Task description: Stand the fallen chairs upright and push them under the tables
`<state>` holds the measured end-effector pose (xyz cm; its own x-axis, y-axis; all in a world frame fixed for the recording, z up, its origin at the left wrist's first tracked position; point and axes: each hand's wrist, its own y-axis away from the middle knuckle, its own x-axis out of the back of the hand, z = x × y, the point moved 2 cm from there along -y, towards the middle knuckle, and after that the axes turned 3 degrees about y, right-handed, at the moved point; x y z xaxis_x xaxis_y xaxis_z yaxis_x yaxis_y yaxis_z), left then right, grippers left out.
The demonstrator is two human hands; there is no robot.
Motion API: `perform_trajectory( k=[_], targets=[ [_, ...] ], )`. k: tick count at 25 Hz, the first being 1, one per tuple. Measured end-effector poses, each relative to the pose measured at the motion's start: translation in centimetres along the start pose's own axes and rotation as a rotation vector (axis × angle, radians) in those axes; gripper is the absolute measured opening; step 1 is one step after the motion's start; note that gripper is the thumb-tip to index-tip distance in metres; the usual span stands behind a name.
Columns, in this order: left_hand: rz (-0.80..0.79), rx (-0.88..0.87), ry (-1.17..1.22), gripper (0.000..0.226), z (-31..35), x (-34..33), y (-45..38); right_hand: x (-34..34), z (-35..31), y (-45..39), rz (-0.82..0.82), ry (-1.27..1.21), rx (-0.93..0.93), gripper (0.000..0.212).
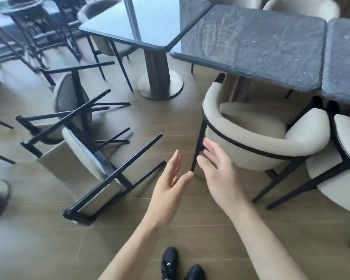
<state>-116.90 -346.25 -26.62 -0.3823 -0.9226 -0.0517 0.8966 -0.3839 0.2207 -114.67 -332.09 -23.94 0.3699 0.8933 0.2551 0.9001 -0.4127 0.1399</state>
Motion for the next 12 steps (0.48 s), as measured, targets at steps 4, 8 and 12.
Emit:
perform_trajectory(
  k=[4, 8, 12],
  targets=[
    [0.142, -0.026, 0.063, 0.059, 2.2, 4.3, 3.8, -3.8, -3.7, 3.0, -0.098, -0.129, 0.049, 0.045],
    [0.233, -0.100, 0.089, 0.068, 5.0, 7.8, 7.1, -6.0, -6.4, 5.5, -0.223, -0.118, 0.052, 0.047],
    [0.325, -0.171, 0.122, 0.069, 6.7, 11.9, 10.7, -9.3, -8.8, 8.5, -0.292, -0.074, 0.088, 0.043]
  ],
)
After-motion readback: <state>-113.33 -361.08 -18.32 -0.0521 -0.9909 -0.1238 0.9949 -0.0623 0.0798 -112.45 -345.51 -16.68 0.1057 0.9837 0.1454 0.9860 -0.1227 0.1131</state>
